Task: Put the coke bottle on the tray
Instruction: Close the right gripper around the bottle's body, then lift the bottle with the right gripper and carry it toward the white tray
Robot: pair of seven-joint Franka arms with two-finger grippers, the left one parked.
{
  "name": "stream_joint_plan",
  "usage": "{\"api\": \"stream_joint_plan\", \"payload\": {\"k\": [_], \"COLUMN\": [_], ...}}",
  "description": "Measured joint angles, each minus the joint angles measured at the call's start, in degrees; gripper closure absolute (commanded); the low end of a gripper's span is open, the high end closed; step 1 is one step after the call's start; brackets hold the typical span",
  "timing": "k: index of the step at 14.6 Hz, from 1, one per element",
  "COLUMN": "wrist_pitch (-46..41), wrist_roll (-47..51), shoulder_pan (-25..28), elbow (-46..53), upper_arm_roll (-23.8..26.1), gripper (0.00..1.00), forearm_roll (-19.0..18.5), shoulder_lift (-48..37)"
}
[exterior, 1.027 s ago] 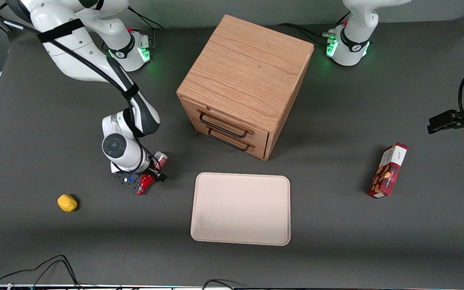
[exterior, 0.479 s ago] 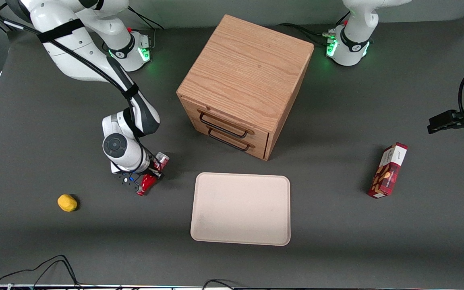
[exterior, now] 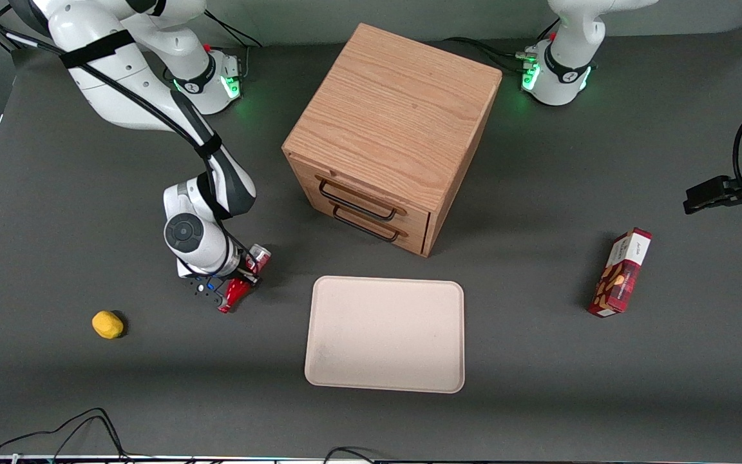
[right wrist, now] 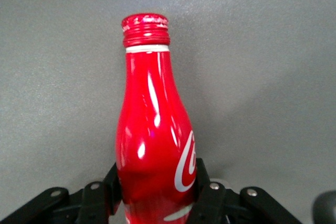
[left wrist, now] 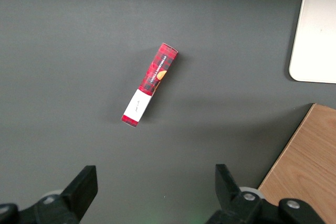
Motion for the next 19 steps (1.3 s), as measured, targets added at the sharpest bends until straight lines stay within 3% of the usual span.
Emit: {"api": "stream_joint_plan", "payload": {"k": [4,8,15,19], "wrist_pitch": [-7.89,-27.66,-57.80,-64.65], "wrist_roll": [-0.05,-0.69,-12.72,-16.67], "shoulder_pan": [-0.35,-0.67,-3.32,-3.75], "elbow": [3.11,14.02,39.43,46.69], "upper_arm_roll": [-0.07,-0.12,-0.39,-0.63], "gripper": [1.00,1.00,1.00,1.00], "forearm_roll": [-0.19,0.90,6.28,6.54], "shoulder_lift": [-4.26,-10.19,-11.87,-11.50]}}
